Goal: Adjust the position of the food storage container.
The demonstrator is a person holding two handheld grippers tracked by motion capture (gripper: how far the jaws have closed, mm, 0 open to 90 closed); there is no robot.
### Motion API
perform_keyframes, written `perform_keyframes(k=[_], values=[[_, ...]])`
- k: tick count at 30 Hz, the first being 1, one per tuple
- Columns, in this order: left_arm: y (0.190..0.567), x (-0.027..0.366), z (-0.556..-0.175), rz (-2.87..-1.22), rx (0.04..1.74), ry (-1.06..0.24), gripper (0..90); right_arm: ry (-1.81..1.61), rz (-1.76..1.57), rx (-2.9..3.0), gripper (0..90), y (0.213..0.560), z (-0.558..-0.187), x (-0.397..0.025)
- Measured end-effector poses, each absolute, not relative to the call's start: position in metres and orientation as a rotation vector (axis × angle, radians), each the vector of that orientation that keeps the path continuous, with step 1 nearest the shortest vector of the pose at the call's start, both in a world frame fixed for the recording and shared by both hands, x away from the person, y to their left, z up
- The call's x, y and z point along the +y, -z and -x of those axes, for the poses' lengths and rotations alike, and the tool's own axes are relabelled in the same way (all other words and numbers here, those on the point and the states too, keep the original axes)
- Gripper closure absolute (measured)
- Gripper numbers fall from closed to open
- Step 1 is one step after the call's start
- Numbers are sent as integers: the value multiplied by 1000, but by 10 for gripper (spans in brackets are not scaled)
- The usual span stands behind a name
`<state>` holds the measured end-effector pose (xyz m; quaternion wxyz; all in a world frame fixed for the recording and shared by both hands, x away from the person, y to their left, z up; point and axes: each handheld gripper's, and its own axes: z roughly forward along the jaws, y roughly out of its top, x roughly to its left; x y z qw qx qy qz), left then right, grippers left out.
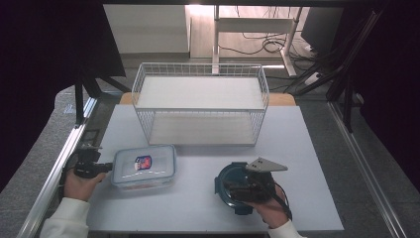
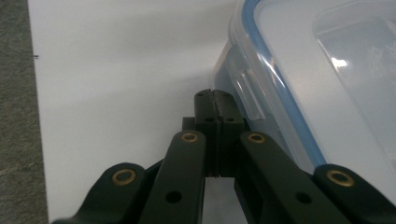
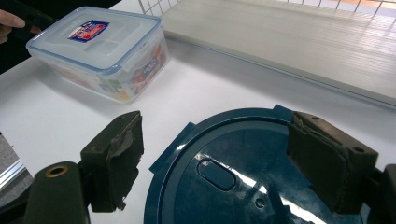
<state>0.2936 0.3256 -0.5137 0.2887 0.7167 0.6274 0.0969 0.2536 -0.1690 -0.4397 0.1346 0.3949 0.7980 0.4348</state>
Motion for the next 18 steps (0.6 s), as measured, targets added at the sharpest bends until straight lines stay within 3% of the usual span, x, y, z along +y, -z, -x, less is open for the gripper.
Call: perform_keyframes(k=[18], values=[[514, 304, -312, -1929, 1616, -241, 900, -1261, -1147, 2319, 187, 441, -257, -171]])
